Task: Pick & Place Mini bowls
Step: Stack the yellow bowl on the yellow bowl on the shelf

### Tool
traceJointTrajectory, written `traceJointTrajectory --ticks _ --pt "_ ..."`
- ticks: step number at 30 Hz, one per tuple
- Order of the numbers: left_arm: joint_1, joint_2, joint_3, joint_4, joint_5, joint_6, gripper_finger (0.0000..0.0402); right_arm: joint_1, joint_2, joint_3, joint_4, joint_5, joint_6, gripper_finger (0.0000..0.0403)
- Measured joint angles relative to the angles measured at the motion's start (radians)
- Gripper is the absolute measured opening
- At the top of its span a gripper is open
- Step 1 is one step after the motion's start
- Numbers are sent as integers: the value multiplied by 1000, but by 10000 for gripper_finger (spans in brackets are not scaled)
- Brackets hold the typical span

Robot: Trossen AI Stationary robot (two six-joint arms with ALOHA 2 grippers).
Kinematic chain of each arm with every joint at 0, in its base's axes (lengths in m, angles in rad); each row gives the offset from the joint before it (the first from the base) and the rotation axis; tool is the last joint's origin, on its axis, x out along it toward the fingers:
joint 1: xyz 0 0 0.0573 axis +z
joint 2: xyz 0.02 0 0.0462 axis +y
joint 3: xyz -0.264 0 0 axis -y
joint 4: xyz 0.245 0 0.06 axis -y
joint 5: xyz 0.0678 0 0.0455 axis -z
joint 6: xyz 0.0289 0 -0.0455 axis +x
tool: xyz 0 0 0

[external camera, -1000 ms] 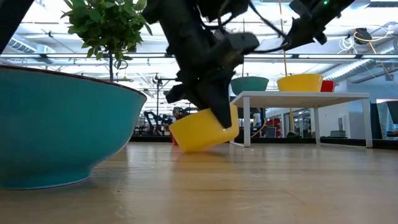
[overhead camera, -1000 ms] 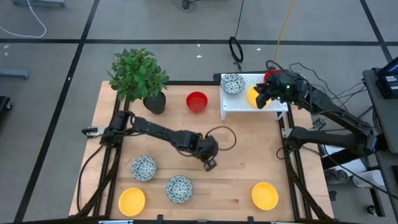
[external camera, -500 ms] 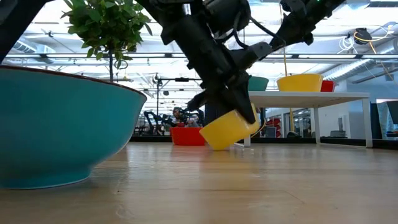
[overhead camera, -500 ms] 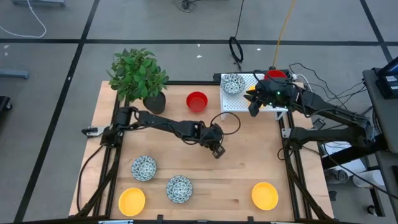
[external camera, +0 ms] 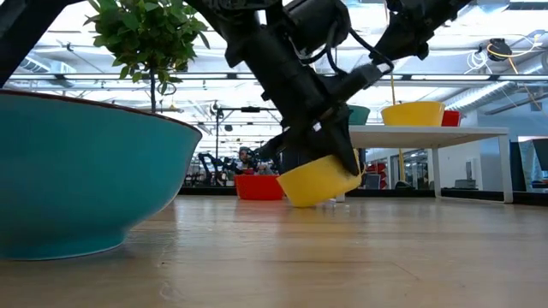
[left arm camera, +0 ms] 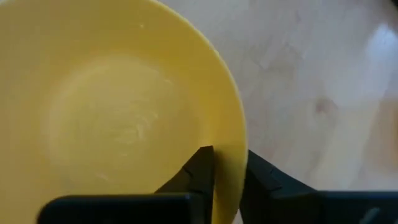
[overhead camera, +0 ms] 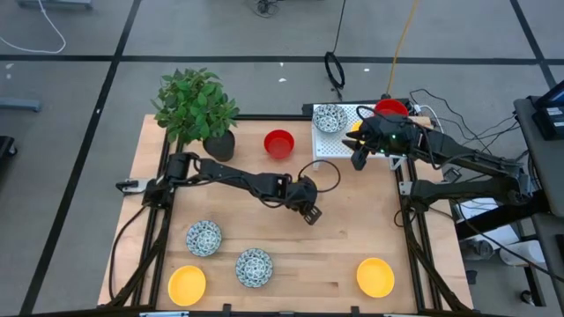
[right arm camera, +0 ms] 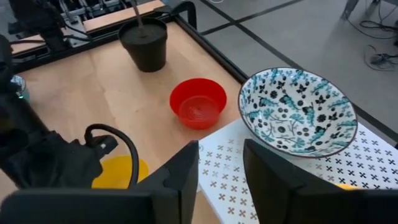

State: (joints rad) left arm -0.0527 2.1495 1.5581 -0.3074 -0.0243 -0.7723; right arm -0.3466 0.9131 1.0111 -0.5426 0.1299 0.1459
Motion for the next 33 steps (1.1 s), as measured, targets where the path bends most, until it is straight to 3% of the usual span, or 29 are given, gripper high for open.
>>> traceJointTrajectory --ticks 6,9,14,18,24,33 --pt "-2 -22 0 102 58 5 134 17 0 0 -3 -1 -23 163" --pt "1 -49 -1 77 81 45 170 30 0 0 -19 -8 -66 177" --pt "16 -136 0 -5 133 109 202 65 0 -2 -43 -135 -151 181" --pt "31 -233 0 -137 108 112 198 110 6 -33 -37 -212 -183 174" --pt "33 -401 0 -306 -44 115 173 200 58 -154 69 -296 -187 175" --pt "33 -588 1 -332 -101 99 148 338 196 -321 313 -348 -415 178"
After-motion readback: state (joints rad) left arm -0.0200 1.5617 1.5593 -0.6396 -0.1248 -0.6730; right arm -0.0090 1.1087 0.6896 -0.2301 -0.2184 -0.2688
